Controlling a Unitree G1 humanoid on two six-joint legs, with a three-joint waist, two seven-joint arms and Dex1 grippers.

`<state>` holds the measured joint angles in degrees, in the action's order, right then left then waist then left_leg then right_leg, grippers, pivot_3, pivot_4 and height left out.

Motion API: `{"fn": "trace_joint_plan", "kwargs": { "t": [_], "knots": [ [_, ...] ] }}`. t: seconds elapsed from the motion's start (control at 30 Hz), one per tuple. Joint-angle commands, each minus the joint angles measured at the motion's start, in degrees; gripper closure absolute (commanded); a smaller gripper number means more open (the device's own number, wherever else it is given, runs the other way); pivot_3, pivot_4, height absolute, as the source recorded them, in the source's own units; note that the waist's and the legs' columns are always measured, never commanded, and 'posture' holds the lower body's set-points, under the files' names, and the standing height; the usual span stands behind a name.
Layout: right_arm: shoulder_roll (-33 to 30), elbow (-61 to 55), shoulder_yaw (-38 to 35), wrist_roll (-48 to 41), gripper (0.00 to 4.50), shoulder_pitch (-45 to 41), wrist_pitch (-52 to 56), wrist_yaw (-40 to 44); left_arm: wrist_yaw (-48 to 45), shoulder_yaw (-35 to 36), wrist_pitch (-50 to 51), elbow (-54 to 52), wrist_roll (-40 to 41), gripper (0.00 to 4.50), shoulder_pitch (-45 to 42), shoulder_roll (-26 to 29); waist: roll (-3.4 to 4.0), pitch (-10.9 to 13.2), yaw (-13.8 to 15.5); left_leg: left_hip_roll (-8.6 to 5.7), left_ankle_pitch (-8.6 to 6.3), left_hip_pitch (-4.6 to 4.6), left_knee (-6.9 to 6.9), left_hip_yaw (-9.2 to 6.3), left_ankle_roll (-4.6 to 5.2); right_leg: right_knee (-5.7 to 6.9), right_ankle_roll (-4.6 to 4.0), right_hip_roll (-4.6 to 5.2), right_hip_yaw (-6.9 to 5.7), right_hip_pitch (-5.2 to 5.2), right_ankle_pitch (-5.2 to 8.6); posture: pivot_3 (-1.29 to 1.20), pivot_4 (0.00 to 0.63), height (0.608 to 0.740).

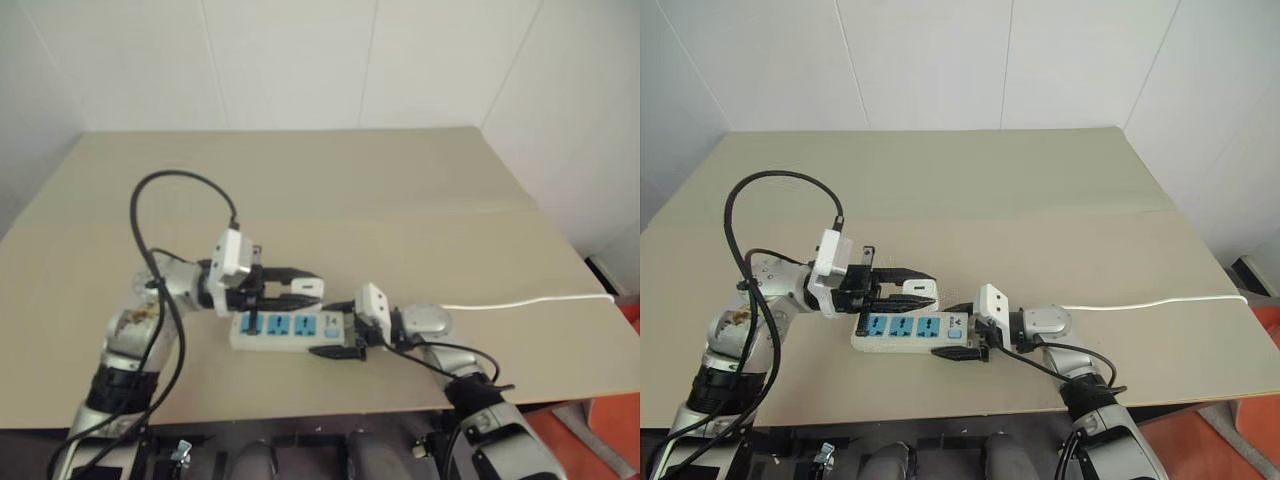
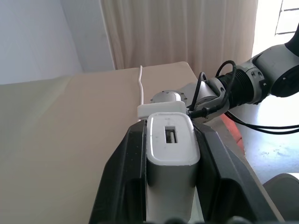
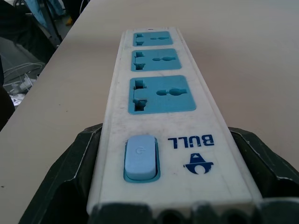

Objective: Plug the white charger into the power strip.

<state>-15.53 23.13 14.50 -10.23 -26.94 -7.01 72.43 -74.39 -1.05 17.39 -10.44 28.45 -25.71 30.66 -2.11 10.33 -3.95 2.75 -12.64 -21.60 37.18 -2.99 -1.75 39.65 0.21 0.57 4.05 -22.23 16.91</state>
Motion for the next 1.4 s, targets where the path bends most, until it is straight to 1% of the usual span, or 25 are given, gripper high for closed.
{"fn": "trace_joint_plan", "kwargs": {
  "t": [0.03,0.27,0.73,1.13,1.4],
  "knots": [
    [0.0,0.9,1.8,0.4,1.05,0.6,0.7,1.3,0.8,-0.1,-1.3,-0.7,1.5,3.48,-1.0,-0.8,0.0,0.0,0.0,0.0,0.0,0.0,-0.01,0.0,0.0,-0.01,0.0,0.0,0.0,0.0,0.0,0.0,0.15,0.74],
    [-0.4,1.1,1.8,0.4,1.05,0.6,0.6,1.4,-1.1,-1.9,-5.2,1.2,-0.1,3.48,1.3,-0.7,0.0,0.0,0.0,0.0,0.0,0.01,-0.08,0.01,0.0,-0.08,0.0,0.0,0.01,0.0,0.0,0.0,0.15,0.74],
    [-0.9,0.3,1.9,0.3,1.05,0.8,1.0,1.2,-2.7,-4.4,-9.2,7.0,-2.9,3.48,4.2,0.1,0.0,0.0,0.1,0.0,0.0,-0.01,-0.21,0.01,0.0,-0.25,0.0,0.01,0.01,0.0,0.0,0.0,0.15,0.74],
    [-0.8,0.0,1.9,0.2,1.05,0.8,1.2,1.0,-2.6,-4.4,-9.7,7.6,-3.1,3.48,3.9,-0.4,0.0,0.0,0.1,0.0,0.0,-0.04,-0.25,0.01,0.0,-0.32,0.0,0.01,0.0,0.0,0.0,0.0,0.15,0.74],
    [-0.8,0.3,1.9,0.3,1.05,0.9,0.9,1.0,-0.7,-4.3,-11.0,9.4,-3.8,3.48,2.3,-2.0,0.0,0.0,0.1,0.0,0.0,-0.05,-0.25,0.0,0.0,-0.34,0.0,0.01,-0.01,0.0,0.0,0.0,0.15,0.74]
  ]
}}
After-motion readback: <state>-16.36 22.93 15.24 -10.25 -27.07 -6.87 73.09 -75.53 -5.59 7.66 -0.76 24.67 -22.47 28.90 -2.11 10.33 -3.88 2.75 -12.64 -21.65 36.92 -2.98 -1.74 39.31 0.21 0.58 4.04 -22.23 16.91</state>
